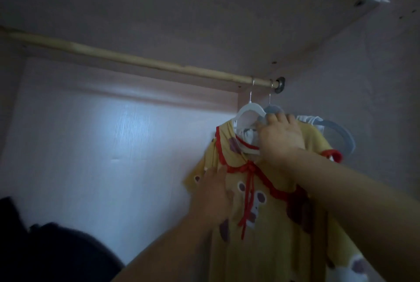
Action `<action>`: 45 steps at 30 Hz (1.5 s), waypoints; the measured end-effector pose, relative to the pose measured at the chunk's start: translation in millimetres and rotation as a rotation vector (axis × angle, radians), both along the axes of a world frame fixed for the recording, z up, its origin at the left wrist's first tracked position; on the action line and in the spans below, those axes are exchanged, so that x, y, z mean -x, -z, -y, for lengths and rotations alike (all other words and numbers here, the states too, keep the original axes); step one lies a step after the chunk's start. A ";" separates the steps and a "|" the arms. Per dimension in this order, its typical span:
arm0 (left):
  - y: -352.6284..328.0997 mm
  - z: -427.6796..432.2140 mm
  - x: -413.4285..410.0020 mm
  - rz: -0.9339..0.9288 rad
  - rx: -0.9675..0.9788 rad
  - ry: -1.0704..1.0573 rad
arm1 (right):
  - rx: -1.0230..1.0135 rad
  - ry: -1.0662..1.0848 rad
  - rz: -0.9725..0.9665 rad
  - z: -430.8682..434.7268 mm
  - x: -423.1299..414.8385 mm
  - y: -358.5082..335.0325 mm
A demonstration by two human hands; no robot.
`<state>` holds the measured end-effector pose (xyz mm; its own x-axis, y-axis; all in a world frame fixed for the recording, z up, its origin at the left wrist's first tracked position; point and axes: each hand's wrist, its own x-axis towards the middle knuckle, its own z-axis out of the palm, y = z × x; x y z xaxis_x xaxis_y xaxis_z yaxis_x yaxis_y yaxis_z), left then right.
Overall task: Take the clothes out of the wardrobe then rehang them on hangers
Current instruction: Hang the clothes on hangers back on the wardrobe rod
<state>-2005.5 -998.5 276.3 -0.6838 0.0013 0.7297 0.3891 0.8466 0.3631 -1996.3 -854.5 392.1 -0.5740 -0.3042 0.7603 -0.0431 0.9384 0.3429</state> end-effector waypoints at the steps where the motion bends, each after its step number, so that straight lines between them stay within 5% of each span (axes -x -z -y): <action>1: 5.8 0.5 -10.8 0.016 0.015 -0.015 | -0.026 -0.029 0.007 -2.6 -8.4 12.6; 11: 89.9 -13.2 -168.2 0.506 0.273 -0.130 | 0.095 -0.090 0.566 -27.0 -156.1 184.6; 21: 207.0 -66.3 -324.3 0.741 0.402 0.109 | 0.281 -0.005 0.867 -89.3 -353.0 322.2; 34: 282.2 -258.4 -547.9 0.669 0.812 0.472 | 0.615 0.429 0.895 -245.8 -632.8 407.9; 45: 317.7 -437.7 -890.2 0.493 1.023 1.047 | 0.948 0.936 0.783 -351.5 -1030.0 447.4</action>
<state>-1115.2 -560.9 -41.4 -0.2227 0.9596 -0.1719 0.9672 0.2396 0.0841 -966.3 -503.0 -55.3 -0.6113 0.7835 -0.1117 0.7860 0.5846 -0.2011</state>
